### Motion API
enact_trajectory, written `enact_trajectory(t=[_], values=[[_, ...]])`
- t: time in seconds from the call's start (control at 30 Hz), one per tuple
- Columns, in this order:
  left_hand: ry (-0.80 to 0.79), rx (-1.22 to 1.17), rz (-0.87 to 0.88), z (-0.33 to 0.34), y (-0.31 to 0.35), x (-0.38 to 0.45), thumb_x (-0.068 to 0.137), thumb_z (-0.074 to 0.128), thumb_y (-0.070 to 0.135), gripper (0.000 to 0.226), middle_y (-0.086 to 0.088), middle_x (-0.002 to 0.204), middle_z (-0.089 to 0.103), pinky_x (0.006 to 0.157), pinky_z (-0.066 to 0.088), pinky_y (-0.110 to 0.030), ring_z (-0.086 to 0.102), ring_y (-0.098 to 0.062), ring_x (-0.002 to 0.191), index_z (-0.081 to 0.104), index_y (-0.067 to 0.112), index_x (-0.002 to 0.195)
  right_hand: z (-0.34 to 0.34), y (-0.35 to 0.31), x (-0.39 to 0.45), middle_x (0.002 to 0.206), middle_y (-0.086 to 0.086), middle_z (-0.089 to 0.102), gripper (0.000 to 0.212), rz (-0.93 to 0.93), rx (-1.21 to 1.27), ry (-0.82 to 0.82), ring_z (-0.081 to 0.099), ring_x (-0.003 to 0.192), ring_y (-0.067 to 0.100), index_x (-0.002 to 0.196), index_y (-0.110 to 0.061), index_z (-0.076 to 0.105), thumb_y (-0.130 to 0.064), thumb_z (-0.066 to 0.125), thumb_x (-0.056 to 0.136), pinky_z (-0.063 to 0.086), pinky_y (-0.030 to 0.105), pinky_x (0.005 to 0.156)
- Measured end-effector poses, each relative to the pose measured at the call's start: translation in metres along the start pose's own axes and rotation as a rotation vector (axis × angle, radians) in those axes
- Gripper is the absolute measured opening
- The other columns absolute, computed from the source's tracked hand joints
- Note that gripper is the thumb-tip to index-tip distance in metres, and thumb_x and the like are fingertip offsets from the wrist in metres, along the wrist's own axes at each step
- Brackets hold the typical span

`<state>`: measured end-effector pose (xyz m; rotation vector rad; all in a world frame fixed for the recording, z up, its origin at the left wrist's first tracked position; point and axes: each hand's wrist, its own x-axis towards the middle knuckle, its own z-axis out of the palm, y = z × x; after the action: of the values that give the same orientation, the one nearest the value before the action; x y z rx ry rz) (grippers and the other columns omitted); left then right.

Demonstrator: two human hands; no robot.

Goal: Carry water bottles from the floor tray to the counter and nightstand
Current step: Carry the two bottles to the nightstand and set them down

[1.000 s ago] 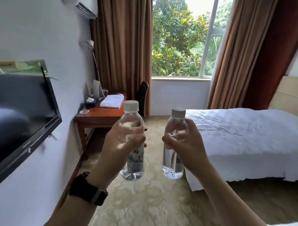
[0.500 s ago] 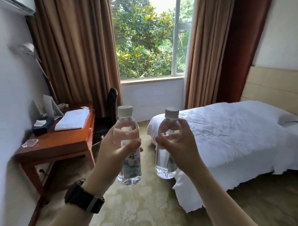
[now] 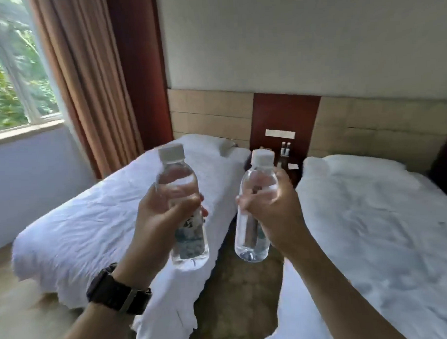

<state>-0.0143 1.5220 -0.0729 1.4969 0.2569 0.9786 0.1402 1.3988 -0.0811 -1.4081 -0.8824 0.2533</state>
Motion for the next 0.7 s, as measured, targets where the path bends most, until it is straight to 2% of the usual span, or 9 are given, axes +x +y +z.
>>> enact_trajectory(t=[0.03,0.1,0.2,0.27,0.33,0.4,0.5,0.63,0.7], values=[[-0.05,-0.026,-0.008,0.007,-0.013,0.019,0.065,0.075,0.033,0.042,-0.007,0.087,0.071,0.071,0.06,-0.04,0.072,-0.03,0.076,0.064,0.035,0.106,-0.007,0.01,0.011,0.095,-0.024,0.061,0.052,0.005,-0.034,0.044,0.064,0.092,-0.007,0.111,-0.042,0.049,-0.029,0.08,0.071,0.052,0.008,0.064],[-0.126,-0.093,-0.032,0.016,-0.036,0.057,0.064,0.074,0.031,0.042,-0.009,0.085,0.07,0.068,0.06,-0.039,0.071,-0.031,0.072,0.065,0.034,0.105,-0.014,0.024,0.036,0.096,-0.019,0.061,0.05,0.009,-0.086,0.129,0.065,0.091,-0.005,0.112,-0.038,0.05,-0.026,0.08,0.073,0.053,0.011,0.065],[-0.221,-0.131,-0.056,0.022,-0.067,0.12,0.062,0.075,0.028,0.041,-0.015,0.084,0.067,0.067,0.059,-0.042,0.069,-0.032,0.07,0.066,0.027,0.102,-0.016,0.042,0.082,0.098,-0.011,0.062,0.055,0.021,-0.132,0.247,0.068,0.087,0.004,0.117,-0.023,0.052,-0.031,0.076,0.068,0.061,0.029,0.073],[-0.284,-0.153,-0.09,0.026,-0.081,0.164,0.062,0.075,0.027,0.04,-0.017,0.086,0.067,0.068,0.06,-0.043,0.069,-0.032,0.07,0.067,0.026,0.101,-0.016,0.049,0.116,0.099,-0.012,0.063,0.056,0.047,-0.166,0.319,0.069,0.091,0.012,0.117,-0.023,0.053,-0.032,0.077,0.067,0.062,0.043,0.079],[-0.359,-0.166,-0.089,0.032,-0.096,0.21,0.062,0.076,0.028,0.041,-0.014,0.088,0.068,0.07,0.061,-0.039,0.07,-0.03,0.073,0.067,0.033,0.102,-0.02,0.06,0.152,0.103,-0.012,0.064,0.058,0.037,-0.205,0.356,0.069,0.094,0.017,0.118,-0.025,0.051,-0.033,0.078,0.067,0.061,0.048,0.082],[-0.405,-0.149,-0.072,0.044,-0.112,0.247,0.064,0.077,0.025,0.043,-0.007,0.087,0.07,0.07,0.06,-0.036,0.071,-0.027,0.075,0.066,0.039,0.104,-0.028,0.071,0.184,0.111,-0.006,0.063,0.064,0.044,-0.242,0.391,0.068,0.099,0.02,0.123,-0.028,0.048,-0.035,0.08,0.068,0.06,0.05,0.084],[-0.433,-0.165,-0.085,0.068,-0.137,0.299,0.071,0.074,0.015,0.043,-0.001,0.084,0.072,0.069,0.058,-0.031,0.072,-0.024,0.074,0.065,0.043,0.102,-0.049,0.089,0.232,0.109,-0.008,0.063,0.062,0.064,-0.257,0.437,0.068,0.096,0.018,0.126,-0.028,0.046,-0.029,0.081,0.074,0.059,0.049,0.085],[-0.478,-0.161,-0.096,0.107,-0.179,0.368,0.065,0.077,0.025,0.043,-0.003,0.089,0.071,0.071,0.058,-0.033,0.073,-0.026,0.078,0.067,0.041,0.103,-0.083,0.126,0.297,0.103,-0.011,0.064,0.05,0.053,-0.288,0.431,0.069,0.088,0.015,0.117,-0.026,0.05,-0.019,0.08,0.078,0.059,0.035,0.077],[-0.481,-0.156,-0.092,0.13,-0.207,0.403,0.067,0.077,0.02,0.041,-0.004,0.088,0.071,0.069,0.058,-0.032,0.073,-0.025,0.075,0.067,0.038,0.103,-0.106,0.153,0.334,0.098,-0.011,0.064,0.046,0.04,-0.275,0.446,0.069,0.087,0.016,0.111,-0.027,0.052,-0.019,0.081,0.075,0.059,0.036,0.076]])
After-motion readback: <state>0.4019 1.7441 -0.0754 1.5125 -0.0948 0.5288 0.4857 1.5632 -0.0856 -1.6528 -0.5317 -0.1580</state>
